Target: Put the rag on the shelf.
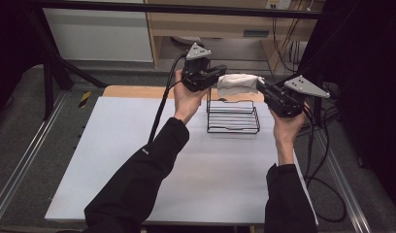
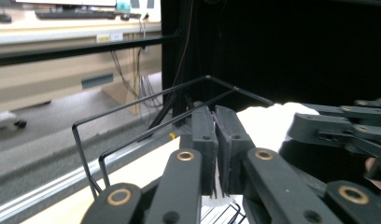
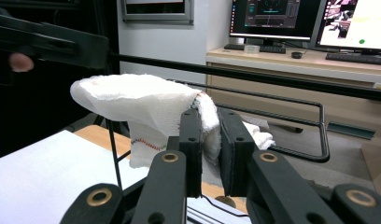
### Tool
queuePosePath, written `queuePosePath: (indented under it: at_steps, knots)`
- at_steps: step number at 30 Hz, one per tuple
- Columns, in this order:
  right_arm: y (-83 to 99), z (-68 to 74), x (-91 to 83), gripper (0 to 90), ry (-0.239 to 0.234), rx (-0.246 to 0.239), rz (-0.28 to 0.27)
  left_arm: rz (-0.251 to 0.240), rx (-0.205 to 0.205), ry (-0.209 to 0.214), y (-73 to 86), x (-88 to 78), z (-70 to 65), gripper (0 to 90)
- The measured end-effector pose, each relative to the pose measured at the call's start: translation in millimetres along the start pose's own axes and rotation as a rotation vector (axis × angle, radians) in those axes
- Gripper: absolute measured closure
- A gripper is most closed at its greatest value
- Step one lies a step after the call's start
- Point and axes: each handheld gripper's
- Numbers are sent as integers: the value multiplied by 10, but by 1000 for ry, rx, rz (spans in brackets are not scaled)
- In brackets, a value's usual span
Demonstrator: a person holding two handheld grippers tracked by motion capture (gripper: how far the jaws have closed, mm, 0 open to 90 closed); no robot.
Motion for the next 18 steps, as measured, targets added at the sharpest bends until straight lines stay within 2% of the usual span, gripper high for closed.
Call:
queuePosePath:
  at_steps: [3,8,18]
  knots:
    - [8,-6,1,808,-1,-6,-1,27,1,6,23,64,-11,885]
    - [17,-3,0,803,-2,-8,4,43,1,38,129,84,-9,889]
    - [32,11,-44,723,-24,-14,23,70,3,46,253,125,17,891]
Point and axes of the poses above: each handheld gripper's, and its own axes: x roughly forward along the jaws, y roughly out of its underside, z roughly to its left, and after that the axes turned 11 degrees about z, right-handed
